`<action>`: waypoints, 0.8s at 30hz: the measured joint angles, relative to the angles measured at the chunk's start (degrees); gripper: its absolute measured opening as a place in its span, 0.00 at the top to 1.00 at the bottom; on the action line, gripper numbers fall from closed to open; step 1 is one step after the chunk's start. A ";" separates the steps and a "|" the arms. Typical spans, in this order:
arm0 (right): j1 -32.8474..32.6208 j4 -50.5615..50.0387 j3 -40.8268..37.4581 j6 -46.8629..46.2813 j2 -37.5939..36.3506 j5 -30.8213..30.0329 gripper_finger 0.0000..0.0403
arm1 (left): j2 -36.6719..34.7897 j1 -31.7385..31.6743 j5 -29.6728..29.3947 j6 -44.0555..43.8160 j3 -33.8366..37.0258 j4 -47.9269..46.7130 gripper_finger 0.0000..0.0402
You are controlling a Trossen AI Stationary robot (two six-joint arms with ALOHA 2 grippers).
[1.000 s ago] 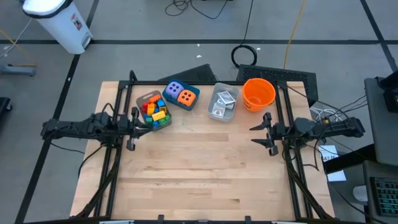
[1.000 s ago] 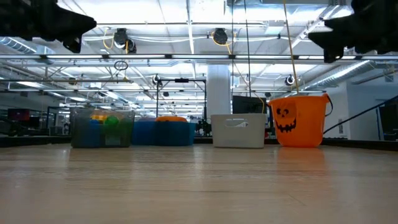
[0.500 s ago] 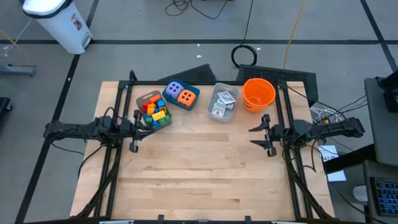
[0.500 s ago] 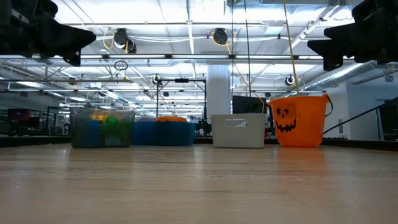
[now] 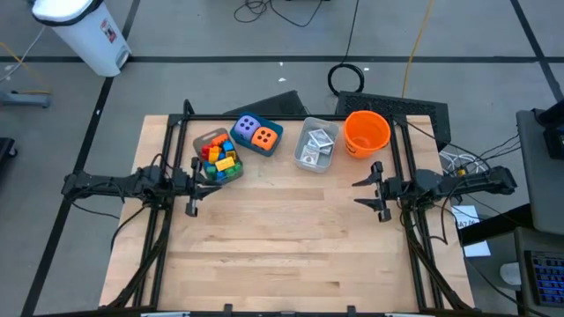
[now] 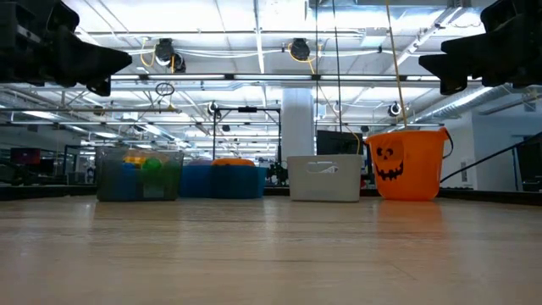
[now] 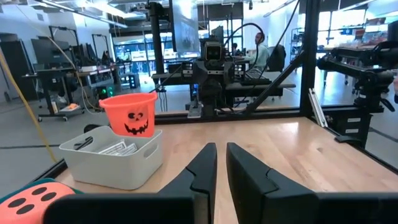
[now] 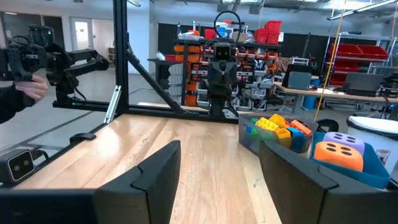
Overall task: Pick & Place Toys
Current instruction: Return to Home Position
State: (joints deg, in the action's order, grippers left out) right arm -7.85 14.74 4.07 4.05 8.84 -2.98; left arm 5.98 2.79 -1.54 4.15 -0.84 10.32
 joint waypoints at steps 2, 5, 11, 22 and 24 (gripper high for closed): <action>0.00 0.00 -0.01 0.42 0.00 -0.02 0.48 | 0.00 0.00 -0.02 -0.06 0.00 -0.23 0.90; -0.01 -0.02 -0.01 1.96 0.00 0.02 0.48 | 0.00 0.00 -0.02 -0.10 0.00 -0.23 0.90; 0.00 -1.86 -0.06 3.13 0.01 0.04 0.48 | 0.00 0.00 -0.02 -0.10 0.00 -0.25 0.90; 0.00 -2.99 -0.08 2.71 0.09 0.05 0.48 | 0.00 0.00 -0.04 -0.10 -0.02 -0.23 0.90; 0.01 -3.00 -0.08 2.71 0.09 0.04 0.48 | 0.00 0.00 -0.04 -0.10 -0.02 -0.23 0.90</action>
State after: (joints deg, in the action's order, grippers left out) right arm -7.84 11.75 3.99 6.76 8.93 -2.94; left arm 5.98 2.79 -1.58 4.05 -0.86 10.09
